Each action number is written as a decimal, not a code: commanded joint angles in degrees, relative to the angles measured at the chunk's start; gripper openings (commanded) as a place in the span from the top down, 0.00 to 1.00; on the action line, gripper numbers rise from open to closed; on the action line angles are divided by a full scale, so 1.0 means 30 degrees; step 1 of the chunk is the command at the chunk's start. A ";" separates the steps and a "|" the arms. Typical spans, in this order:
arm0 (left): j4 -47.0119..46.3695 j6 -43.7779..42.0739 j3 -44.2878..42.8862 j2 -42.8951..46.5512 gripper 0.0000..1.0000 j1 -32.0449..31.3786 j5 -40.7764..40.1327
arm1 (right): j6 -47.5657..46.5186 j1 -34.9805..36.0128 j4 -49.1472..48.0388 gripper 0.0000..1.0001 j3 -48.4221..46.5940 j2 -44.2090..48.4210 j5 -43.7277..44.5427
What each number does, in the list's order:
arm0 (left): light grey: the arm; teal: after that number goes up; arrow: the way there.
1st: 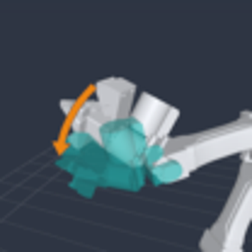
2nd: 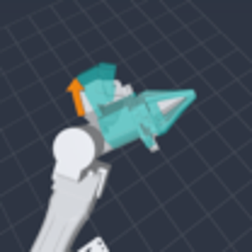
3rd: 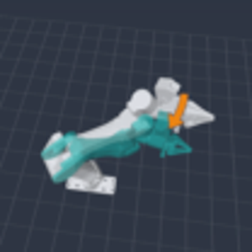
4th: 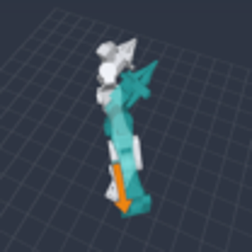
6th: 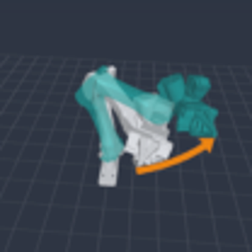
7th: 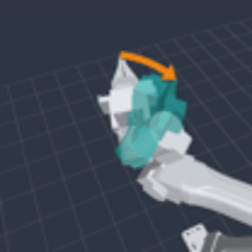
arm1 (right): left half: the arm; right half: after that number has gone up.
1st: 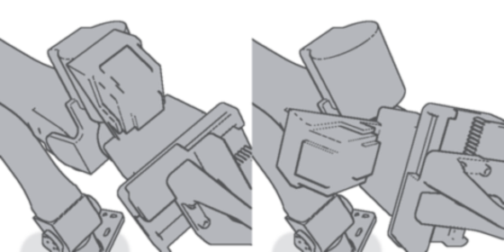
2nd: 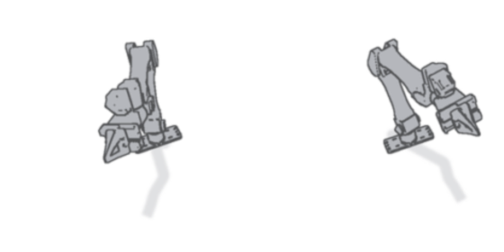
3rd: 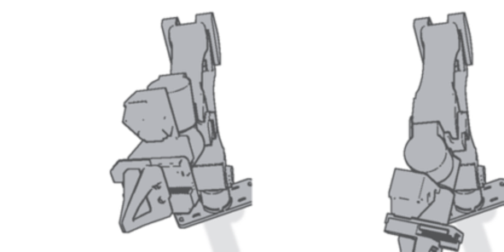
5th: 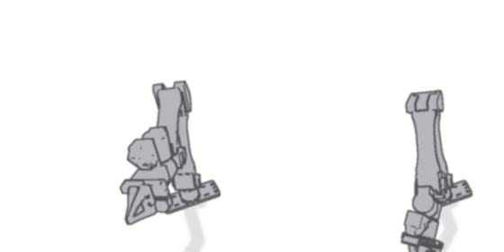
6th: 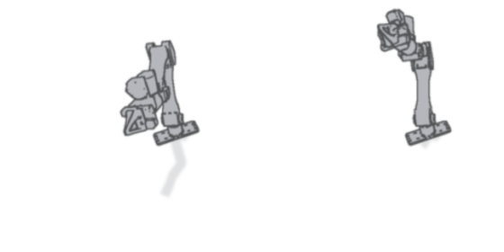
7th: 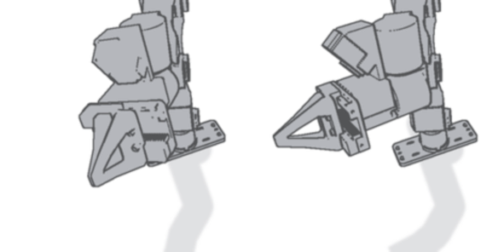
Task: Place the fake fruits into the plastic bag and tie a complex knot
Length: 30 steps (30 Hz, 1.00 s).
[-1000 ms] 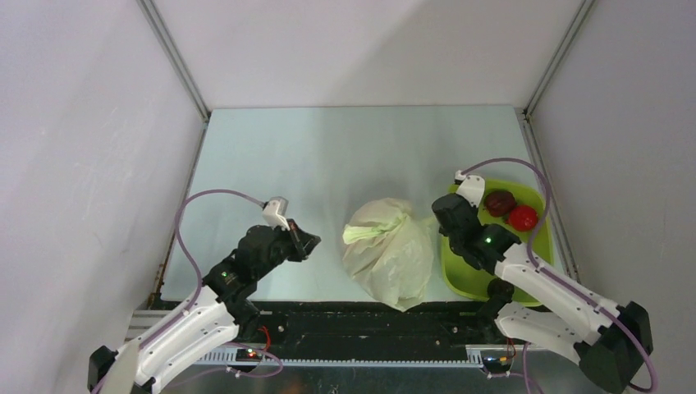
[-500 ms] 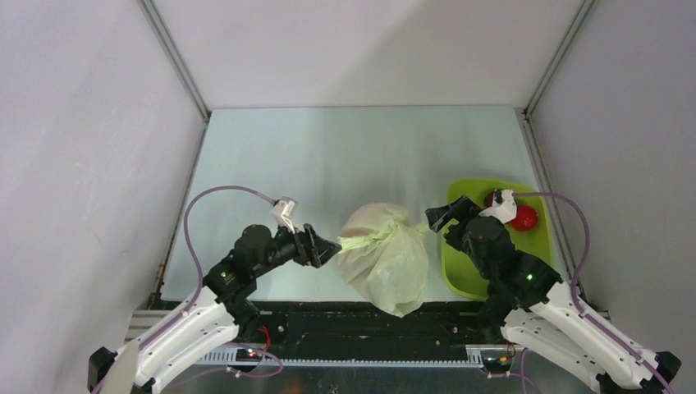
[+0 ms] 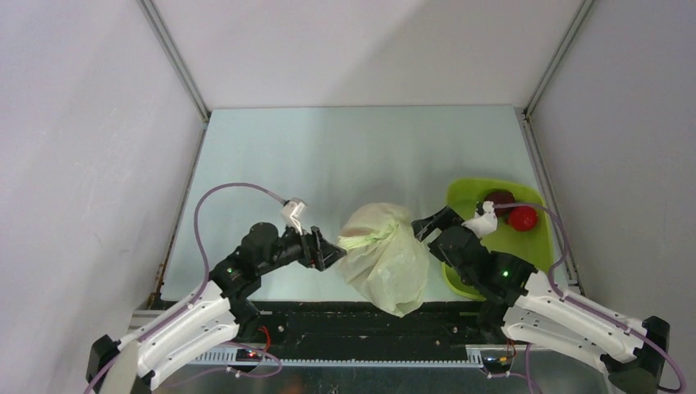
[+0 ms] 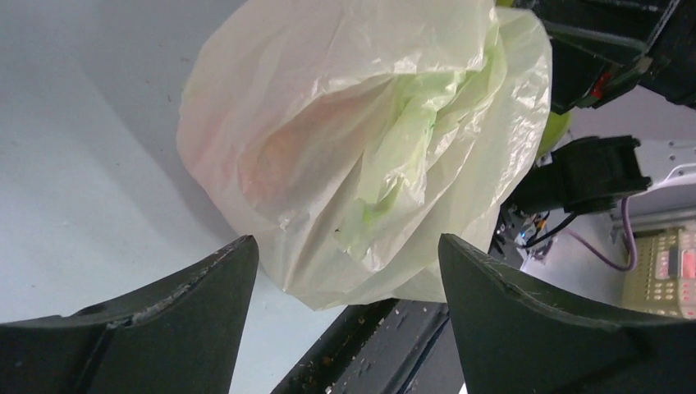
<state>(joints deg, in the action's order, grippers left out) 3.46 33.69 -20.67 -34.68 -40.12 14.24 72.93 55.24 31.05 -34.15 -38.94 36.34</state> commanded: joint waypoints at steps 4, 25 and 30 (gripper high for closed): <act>-0.1044 -0.1076 -0.1673 -0.1779 0.26 -0.1429 -0.0244 | 0.1205 -0.0367 -0.1147 0.11 0.0305 -0.1183 0.1604; -0.1038 -0.2079 -0.3300 -0.4233 0.96 -0.2620 -0.0789 | -0.2693 -0.3362 -0.8235 0.65 0.1502 -0.3019 -0.1316; -0.0655 -0.2048 -0.4145 -0.2961 1.00 -0.2607 -0.1869 | -0.5607 -0.3556 -1.0724 1.00 0.1242 -0.3202 -0.1357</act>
<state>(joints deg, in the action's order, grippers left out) 2.09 28.49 -28.12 -47.35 -47.66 11.11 64.29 45.12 8.75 -29.61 -48.29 31.88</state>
